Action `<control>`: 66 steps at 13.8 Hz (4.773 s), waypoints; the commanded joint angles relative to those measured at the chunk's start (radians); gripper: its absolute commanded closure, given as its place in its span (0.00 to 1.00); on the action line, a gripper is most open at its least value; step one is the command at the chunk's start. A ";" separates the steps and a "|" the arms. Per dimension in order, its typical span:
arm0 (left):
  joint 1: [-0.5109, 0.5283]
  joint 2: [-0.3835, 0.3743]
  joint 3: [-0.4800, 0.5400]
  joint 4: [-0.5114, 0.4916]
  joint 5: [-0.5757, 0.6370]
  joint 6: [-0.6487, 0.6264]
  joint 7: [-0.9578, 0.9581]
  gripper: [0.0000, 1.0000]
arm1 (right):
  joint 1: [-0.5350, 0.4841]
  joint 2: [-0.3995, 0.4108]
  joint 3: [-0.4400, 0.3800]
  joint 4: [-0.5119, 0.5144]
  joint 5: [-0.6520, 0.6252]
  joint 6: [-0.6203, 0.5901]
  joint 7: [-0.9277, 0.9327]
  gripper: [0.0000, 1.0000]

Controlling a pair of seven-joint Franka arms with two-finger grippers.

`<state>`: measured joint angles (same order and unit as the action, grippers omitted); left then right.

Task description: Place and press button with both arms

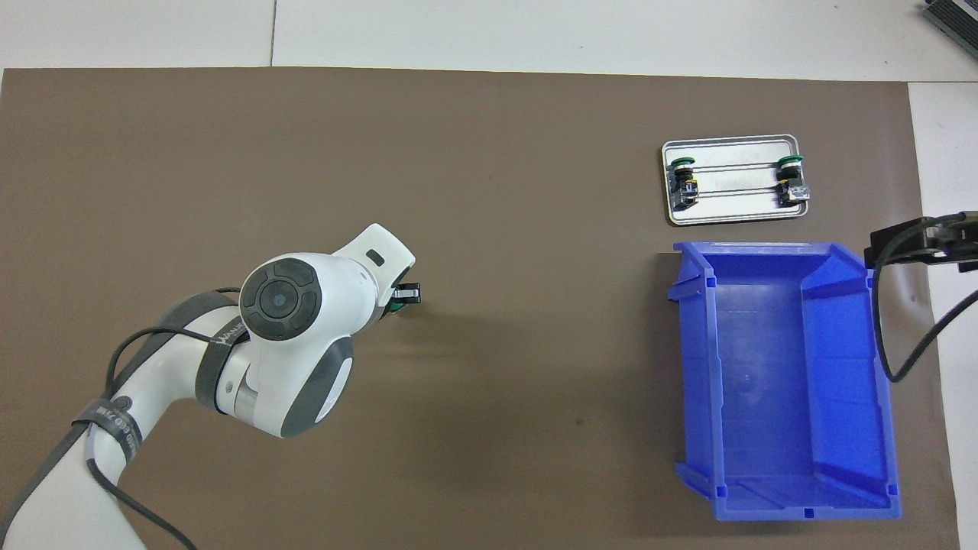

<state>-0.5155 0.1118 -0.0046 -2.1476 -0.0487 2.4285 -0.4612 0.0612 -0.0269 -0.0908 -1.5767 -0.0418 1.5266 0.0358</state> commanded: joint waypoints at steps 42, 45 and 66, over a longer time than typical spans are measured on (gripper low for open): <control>0.451 -0.072 0.003 0.457 0.089 -0.651 0.546 0.00 | 0.805 0.620 0.006 0.096 0.011 0.745 1.639 0.00; 0.454 -0.072 0.006 0.471 0.089 -0.669 0.544 0.00 | 0.802 0.642 0.006 0.095 0.011 0.793 1.645 0.00; 0.463 -0.098 0.018 0.440 0.089 -0.669 0.541 0.00 | 0.468 0.250 0.005 -0.028 0.025 0.377 0.798 1.00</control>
<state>-0.0479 0.0449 0.0096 -1.6692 0.0212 1.7427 0.0803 0.5900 0.3082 -0.0939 -1.5070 -0.0227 1.9102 0.9687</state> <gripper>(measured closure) 0.000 0.590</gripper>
